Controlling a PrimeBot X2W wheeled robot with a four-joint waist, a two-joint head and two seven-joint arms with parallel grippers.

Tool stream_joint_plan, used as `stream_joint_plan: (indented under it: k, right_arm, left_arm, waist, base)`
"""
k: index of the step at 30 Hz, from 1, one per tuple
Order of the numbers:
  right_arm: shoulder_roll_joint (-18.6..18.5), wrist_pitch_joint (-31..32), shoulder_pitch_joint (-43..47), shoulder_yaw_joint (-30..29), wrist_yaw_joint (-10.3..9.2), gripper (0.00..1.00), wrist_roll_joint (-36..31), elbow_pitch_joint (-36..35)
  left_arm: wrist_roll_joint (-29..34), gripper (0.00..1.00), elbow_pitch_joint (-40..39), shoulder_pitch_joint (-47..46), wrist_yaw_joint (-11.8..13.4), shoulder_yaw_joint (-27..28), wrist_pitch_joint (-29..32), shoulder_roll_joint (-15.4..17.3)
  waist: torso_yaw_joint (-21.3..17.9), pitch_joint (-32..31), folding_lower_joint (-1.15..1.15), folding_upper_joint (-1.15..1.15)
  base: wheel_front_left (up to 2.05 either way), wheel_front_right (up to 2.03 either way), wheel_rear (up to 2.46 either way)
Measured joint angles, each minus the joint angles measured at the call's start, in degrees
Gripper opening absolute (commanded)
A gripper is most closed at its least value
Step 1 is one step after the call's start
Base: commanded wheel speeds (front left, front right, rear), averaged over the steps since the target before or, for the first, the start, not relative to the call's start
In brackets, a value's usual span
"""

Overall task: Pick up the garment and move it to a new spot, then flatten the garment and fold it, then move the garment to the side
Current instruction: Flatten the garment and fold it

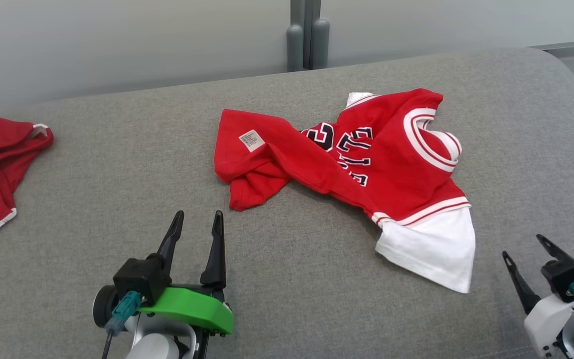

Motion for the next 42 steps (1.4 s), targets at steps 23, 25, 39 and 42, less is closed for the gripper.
stream_joint_plan:
  k: [23,25,39,42]
  right_arm:
    - [3.1,2.1,-2.2,-0.4,0.00,1.00,3.7,-15.2]
    - [3.2,2.1,-2.8,0.2,0.00,1.00,3.7,-15.7]
    - [4.3,0.9,-6.3,2.4,0.00,1.00,3.0,-17.1]
    - [4.4,0.4,-7.0,2.9,0.00,1.00,2.9,-16.9]
  left_arm:
    - [-6.2,1.00,18.6,-15.0,-7.4,2.0,7.0,0.1]
    - [-7.3,1.00,21.6,-16.8,-8.4,2.6,8.3,0.2]
    - [-12.5,1.00,36.6,-29.9,-12.8,4.6,16.7,0.3]
    - [-13.0,1.00,38.4,-31.8,-13.2,4.9,16.8,0.3]
  waist:
    - [-3.7,3.1,0.00,0.00]
    - [-4.2,3.8,0.00,0.00]
    - [-7.0,9.9,0.01,0.00]
    - [-7.6,11.2,0.01,0.00]
  base:
    - [0.00,0.00,0.00]
    - [0.00,0.00,0.00]
    - [0.00,0.00,0.00]
    - [0.00,0.00,0.00]
